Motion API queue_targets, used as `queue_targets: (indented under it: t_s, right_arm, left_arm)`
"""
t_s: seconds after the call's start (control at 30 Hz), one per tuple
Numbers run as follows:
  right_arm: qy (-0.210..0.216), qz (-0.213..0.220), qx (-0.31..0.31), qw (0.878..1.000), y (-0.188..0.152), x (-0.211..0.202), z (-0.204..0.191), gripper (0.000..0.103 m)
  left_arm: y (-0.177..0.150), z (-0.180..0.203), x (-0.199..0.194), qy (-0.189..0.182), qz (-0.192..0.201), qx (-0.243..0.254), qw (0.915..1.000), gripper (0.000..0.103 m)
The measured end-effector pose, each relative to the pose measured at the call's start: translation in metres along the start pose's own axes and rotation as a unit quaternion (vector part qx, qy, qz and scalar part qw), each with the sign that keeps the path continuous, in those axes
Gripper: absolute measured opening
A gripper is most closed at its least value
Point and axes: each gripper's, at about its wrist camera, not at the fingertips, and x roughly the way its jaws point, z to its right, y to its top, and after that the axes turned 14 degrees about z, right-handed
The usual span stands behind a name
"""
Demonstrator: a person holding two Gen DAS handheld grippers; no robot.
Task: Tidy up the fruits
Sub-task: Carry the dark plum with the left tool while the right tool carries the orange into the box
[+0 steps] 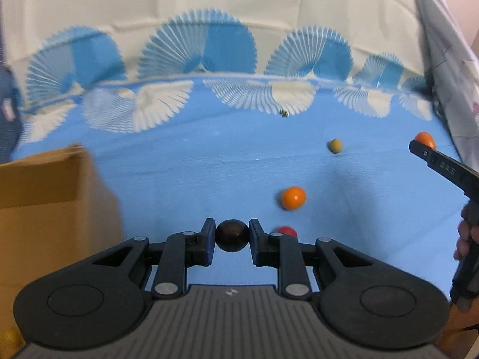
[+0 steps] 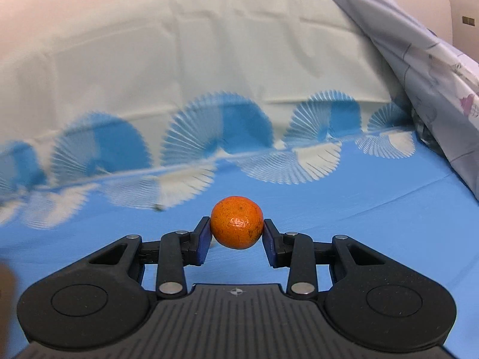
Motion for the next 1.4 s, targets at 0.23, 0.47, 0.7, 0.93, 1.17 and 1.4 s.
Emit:
queue_targets:
  t_s: [0.23, 0.47, 0.7, 0.93, 1.17, 1.4]
  right_arm:
    - [0.081, 0.008, 0.015, 0.997, 0.027, -0.117, -0.052, 0.038]
    - [0.167, -0.021, 0.022, 0.985, 0.02, -0.216, -0.12, 0.038]
    - [0.246, -0.074, 0.002, 0.966, -0.012, -0.288, -0.192, 0.038]
    - [0.303, -0.09, -0.044, 0.948, -0.031, -0.341, -0.243, 0.038]
    - [0.327, -0.063, -0.073, 0.94, -0.026, -0.372, -0.259, 0.038]
    - [0.322, -0.058, -0.069, 0.942, -0.023, -0.382, -0.258, 0.038]
  left_arm:
    - [-0.018, -0.034, -0.114, 0.025, 0.018, -0.015, 0.9994, 0.026]
    - [-0.056, -0.082, -0.195, 0.067, 0.009, -0.038, 0.997, 0.026]
    - [-0.099, -0.124, -0.256, 0.096, 0.014, -0.063, 0.9932, 0.026]
    - [-0.134, -0.146, -0.304, 0.107, 0.028, -0.083, 0.9903, 0.026]
    - [-0.158, -0.154, -0.329, 0.112, 0.037, -0.106, 0.9874, 0.026]
    - [-0.158, -0.155, -0.341, 0.111, 0.052, -0.112, 0.9861, 0.026]
